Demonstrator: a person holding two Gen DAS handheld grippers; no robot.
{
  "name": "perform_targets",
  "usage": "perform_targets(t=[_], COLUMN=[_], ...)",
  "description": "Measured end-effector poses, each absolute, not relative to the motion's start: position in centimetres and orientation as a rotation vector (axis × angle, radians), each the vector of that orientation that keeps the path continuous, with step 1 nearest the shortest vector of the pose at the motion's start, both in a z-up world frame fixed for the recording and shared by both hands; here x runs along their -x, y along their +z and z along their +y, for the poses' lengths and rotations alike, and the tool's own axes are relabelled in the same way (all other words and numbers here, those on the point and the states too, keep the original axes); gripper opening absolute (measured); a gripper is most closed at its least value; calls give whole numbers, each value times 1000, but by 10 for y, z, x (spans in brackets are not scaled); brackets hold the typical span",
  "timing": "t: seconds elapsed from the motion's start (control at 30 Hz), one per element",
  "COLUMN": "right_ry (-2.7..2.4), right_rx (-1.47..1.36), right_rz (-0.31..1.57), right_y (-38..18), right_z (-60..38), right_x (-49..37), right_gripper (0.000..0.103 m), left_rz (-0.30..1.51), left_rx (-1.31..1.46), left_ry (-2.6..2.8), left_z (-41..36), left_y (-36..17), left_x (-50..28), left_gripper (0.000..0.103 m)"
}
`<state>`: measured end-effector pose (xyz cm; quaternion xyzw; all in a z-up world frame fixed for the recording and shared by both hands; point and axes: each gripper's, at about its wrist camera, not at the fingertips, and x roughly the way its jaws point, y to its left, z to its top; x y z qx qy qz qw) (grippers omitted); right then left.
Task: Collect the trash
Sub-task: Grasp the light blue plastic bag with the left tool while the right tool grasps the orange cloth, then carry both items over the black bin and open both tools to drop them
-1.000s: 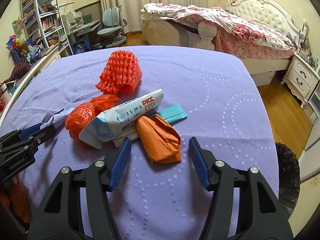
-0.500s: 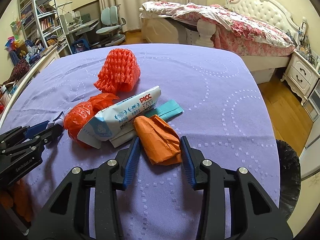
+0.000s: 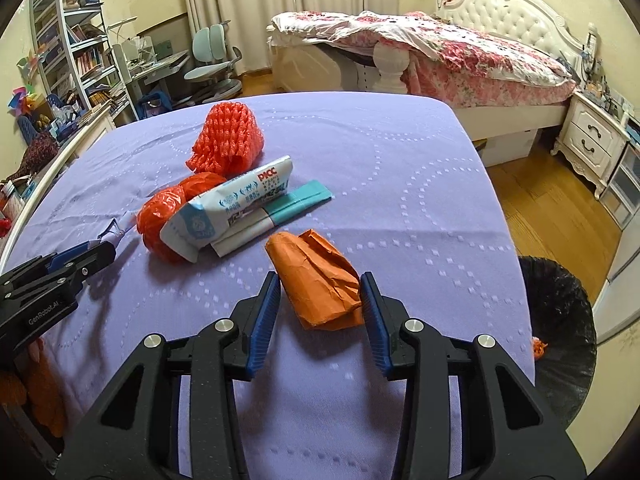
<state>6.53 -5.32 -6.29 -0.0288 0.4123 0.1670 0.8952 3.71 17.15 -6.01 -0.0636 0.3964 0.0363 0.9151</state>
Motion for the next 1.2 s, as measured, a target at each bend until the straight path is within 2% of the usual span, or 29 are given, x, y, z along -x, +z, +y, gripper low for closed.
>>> perform_targets(t=[0.53, 1.2], right_ry=[244, 9], right_rx=[-11, -95], right_rz=[786, 733], right_y=[-45, -43], right_z=[-124, -236], right_x=[-31, -27], right_gripper=[40, 40], left_rz=[698, 690], left_rx=[120, 7], left_ry=[-39, -304], left_z=[103, -48], left_y=[-25, -31], left_x=[-8, -52], left_gripper=[40, 40])
